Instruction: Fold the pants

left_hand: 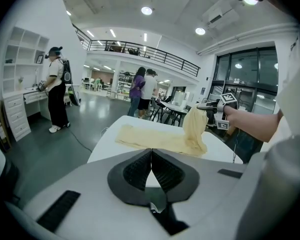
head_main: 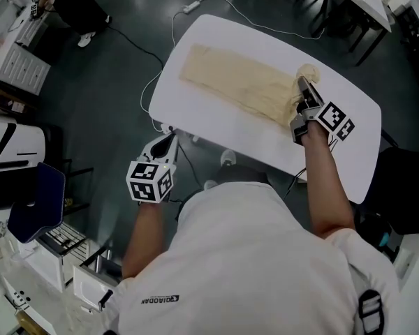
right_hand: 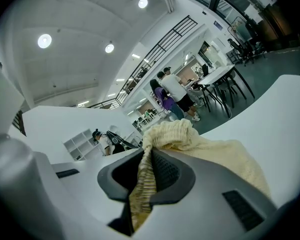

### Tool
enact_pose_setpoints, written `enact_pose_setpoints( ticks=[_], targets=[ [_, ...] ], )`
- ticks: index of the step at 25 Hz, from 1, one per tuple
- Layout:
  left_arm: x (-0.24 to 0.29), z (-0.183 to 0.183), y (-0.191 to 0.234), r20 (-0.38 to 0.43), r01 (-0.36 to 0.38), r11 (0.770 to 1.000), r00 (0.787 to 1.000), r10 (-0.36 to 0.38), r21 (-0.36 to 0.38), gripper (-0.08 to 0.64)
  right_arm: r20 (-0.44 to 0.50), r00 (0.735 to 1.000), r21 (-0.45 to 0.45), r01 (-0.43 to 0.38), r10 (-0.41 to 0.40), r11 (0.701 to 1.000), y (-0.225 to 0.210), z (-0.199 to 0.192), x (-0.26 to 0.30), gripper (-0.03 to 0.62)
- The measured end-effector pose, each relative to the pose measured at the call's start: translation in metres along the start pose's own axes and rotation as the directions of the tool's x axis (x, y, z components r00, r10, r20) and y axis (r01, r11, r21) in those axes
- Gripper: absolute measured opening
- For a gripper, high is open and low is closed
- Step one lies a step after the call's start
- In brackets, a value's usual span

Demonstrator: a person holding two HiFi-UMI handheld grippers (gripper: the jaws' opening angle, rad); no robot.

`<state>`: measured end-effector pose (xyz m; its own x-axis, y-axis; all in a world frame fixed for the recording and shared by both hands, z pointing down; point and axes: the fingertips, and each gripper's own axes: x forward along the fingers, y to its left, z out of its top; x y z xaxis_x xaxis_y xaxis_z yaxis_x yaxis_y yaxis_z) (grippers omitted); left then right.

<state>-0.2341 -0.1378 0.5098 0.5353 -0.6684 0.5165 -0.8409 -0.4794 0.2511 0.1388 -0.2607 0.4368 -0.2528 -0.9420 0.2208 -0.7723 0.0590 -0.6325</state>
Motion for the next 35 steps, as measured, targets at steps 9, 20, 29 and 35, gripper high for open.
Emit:
enact_pose_setpoints(
  ticks=[9, 20, 29, 35],
  targets=[
    [0.059, 0.047, 0.010, -0.039, 0.014, 0.999, 0.999, -0.012, 0.042, 0.028, -0.006, 0.999, 0.034, -0.049, 0.049, 0.998, 0.005, 0.013, 0.054, 0.061],
    [0.126, 0.088, 0.024, -0.098, 0.010, 0.996, 0.995, -0.001, 0.092, 0.028, -0.085, 0.988, 0.025, -0.124, 0.126, 0.992, 0.015, -0.008, 0.107, 0.061],
    [0.153, 0.100, 0.053, -0.142, 0.134, 0.981, 0.983, -0.113, 0.143, 0.028, -0.078, 0.994, -0.020, -0.081, 0.079, 0.996, 0.041, -0.026, 0.135, 0.063],
    [0.155, 0.110, 0.080, -0.181, 0.252, 0.947, 0.959, -0.217, 0.201, 0.028, -0.056, 0.998, -0.028, 0.010, -0.011, 1.000, 0.064, -0.050, 0.156, 0.063]
  ],
)
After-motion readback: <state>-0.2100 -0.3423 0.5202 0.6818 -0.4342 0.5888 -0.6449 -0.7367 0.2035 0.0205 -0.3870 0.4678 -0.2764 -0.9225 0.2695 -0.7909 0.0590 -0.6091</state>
